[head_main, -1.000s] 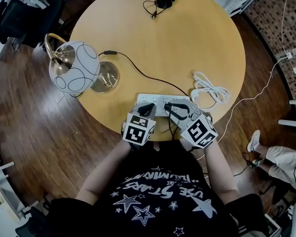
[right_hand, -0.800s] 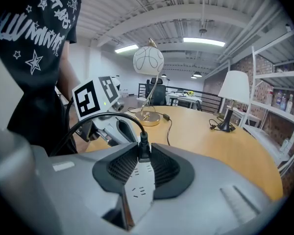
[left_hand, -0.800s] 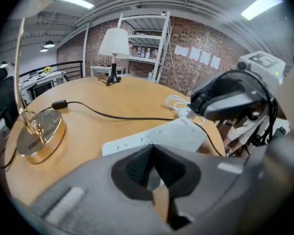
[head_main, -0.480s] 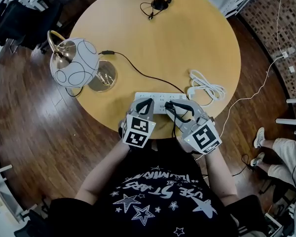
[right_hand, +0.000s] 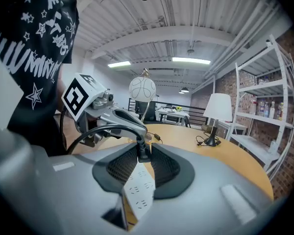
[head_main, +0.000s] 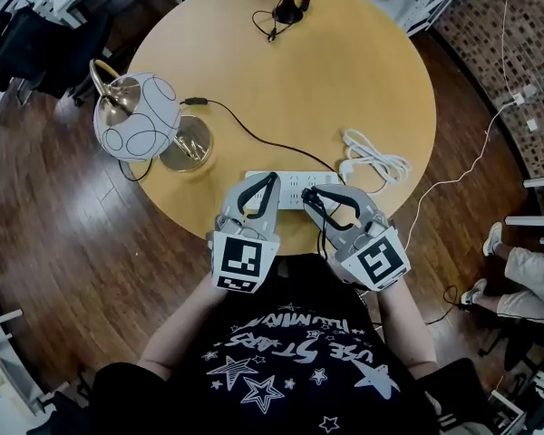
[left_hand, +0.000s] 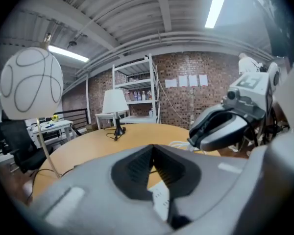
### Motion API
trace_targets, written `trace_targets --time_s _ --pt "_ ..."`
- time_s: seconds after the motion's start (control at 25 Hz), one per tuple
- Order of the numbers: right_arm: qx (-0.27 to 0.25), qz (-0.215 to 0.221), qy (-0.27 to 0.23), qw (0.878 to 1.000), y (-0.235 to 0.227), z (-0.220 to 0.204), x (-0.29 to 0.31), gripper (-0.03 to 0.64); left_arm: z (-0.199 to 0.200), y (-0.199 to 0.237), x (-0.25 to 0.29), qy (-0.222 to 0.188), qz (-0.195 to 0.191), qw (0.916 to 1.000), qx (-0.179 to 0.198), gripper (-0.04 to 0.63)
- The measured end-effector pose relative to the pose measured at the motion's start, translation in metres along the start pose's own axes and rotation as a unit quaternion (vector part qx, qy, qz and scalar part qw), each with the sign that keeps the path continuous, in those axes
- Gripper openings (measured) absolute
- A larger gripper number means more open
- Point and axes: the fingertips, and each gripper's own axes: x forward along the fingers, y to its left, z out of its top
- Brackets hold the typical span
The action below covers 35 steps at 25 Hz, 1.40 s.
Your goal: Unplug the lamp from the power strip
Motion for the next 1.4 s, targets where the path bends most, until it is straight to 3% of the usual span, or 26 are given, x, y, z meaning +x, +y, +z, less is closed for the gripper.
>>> trace_targets --time_s 0.16,0.36,1.4 --pt "-0.009 -0.005 -0.014 1.000 0.002 0.014 -0.006 0.089 0.017 0.002 -0.010 -0.035 0.013 0.9993 -0.002 0.005" --pt "-0.002 -0.019 -0.035 0.999 -0.006 0.028 -0.011 0.089 0.029 -0.004 -0.016 -0.050 0.006 0.9987 0.003 0.005" --pt "-0.010 -0.039 -0.028 0.999 -0.018 0.019 -0.011 0.087 0.031 -0.004 -0.020 -0.054 0.014 0.9981 0.027 0.005"
